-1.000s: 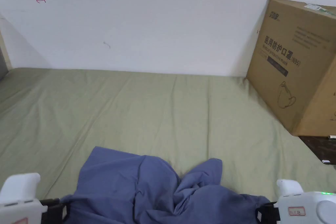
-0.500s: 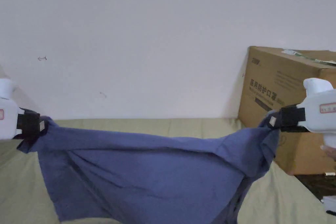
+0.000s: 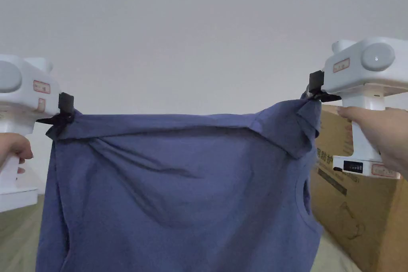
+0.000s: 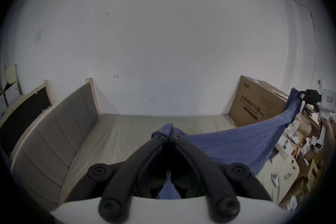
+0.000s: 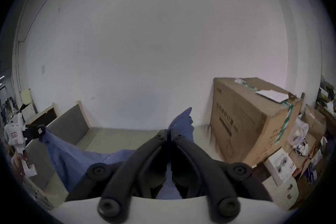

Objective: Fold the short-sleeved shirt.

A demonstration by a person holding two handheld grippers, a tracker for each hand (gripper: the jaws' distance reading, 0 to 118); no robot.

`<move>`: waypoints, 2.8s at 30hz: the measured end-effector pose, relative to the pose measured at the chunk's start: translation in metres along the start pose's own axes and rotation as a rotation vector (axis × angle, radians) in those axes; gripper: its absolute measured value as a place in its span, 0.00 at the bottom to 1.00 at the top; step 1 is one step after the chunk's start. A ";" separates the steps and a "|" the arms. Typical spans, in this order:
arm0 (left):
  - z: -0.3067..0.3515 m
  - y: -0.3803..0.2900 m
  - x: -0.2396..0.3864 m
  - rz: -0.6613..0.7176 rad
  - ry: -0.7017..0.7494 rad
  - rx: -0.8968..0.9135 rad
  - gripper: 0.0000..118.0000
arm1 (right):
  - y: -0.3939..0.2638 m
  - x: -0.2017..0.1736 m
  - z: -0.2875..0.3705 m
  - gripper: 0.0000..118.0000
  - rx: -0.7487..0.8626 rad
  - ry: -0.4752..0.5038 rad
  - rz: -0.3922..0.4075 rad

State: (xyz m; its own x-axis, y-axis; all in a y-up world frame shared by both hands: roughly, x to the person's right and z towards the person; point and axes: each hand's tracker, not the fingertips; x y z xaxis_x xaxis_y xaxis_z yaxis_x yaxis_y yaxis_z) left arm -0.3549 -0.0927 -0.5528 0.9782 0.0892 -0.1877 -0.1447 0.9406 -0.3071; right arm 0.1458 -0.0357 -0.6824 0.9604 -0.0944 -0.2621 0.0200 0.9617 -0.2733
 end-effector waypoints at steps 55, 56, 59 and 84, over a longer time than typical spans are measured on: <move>0.142 -0.422 -0.020 0.277 -0.071 -0.733 0.31 | -0.497 0.088 0.172 0.37 -0.778 -0.036 -0.173; 0.140 -0.421 -0.019 0.274 -0.065 -0.732 0.61 | -0.495 0.085 0.169 0.73 -0.767 -0.047 -0.178; 0.143 -0.415 -0.014 0.277 -0.065 -0.710 0.84 | -0.486 0.077 0.170 0.92 -0.731 -0.080 -0.193; -0.072 -0.312 -0.056 0.023 -0.034 -0.558 0.00 | -0.393 -0.019 0.061 0.00 -0.335 0.202 -0.098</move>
State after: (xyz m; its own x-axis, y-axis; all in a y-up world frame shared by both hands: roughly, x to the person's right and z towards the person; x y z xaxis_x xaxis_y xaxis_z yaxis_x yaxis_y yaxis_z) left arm -0.3749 -0.4148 -0.5141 0.9768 0.1266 -0.1726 -0.2137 0.6229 -0.7526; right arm 0.1365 -0.3962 -0.5133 0.8837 -0.2624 -0.3877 -0.0154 0.8115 -0.5842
